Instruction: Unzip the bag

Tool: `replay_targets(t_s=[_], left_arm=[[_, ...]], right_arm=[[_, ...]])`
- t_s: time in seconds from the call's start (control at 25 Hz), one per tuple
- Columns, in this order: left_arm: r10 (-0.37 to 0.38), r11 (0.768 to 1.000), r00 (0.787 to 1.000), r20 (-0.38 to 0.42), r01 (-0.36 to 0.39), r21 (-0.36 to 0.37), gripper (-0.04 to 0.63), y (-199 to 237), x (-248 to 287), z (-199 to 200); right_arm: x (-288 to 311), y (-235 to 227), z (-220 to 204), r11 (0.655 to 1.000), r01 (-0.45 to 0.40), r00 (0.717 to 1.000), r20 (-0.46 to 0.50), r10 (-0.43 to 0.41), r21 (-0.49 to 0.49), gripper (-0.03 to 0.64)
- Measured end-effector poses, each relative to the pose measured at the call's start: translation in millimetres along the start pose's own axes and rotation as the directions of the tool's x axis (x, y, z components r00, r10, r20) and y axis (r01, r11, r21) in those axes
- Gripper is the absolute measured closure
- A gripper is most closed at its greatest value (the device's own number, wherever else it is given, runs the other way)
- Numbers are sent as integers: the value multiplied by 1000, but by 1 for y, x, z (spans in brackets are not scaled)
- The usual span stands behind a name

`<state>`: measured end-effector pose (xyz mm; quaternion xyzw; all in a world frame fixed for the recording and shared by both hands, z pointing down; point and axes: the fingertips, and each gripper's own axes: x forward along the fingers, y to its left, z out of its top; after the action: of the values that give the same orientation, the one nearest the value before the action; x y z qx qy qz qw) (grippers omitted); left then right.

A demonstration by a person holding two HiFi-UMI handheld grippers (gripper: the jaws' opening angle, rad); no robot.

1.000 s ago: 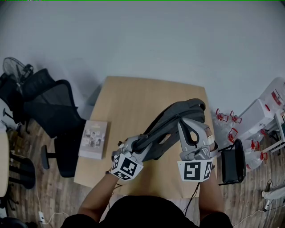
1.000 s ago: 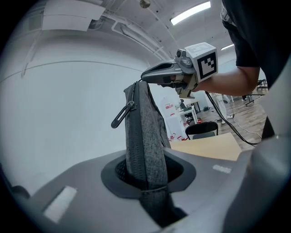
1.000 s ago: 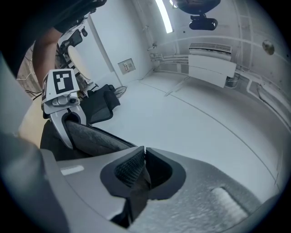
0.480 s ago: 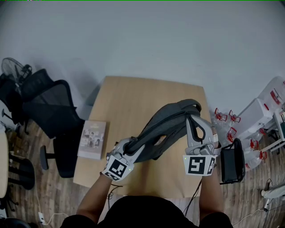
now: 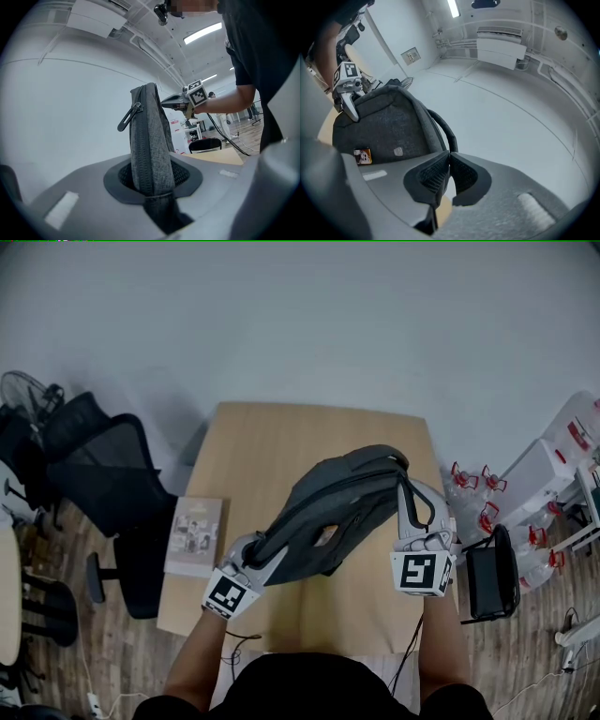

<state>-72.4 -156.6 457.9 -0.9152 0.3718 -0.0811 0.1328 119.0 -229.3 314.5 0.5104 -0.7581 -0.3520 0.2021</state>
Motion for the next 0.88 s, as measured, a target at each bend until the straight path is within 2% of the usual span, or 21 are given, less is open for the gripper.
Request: replay_targets(t_s=[0.32,0.6,0.88], left_arm=[[10,999,1000,23,-9,-46,476,7,-9,-10],[17,996,999,37,-13,-86,465,13,-13,-14],[8,995,999,34,-5,-104,468,20,-19,-21]], right_arm=[[5,2,-33,981,-13,999,-29,19,194,603],[9,4,-58,912,-37,997,-42,60,409,603],[20,12,-71,875,-70,994,-42,102,479,603]])
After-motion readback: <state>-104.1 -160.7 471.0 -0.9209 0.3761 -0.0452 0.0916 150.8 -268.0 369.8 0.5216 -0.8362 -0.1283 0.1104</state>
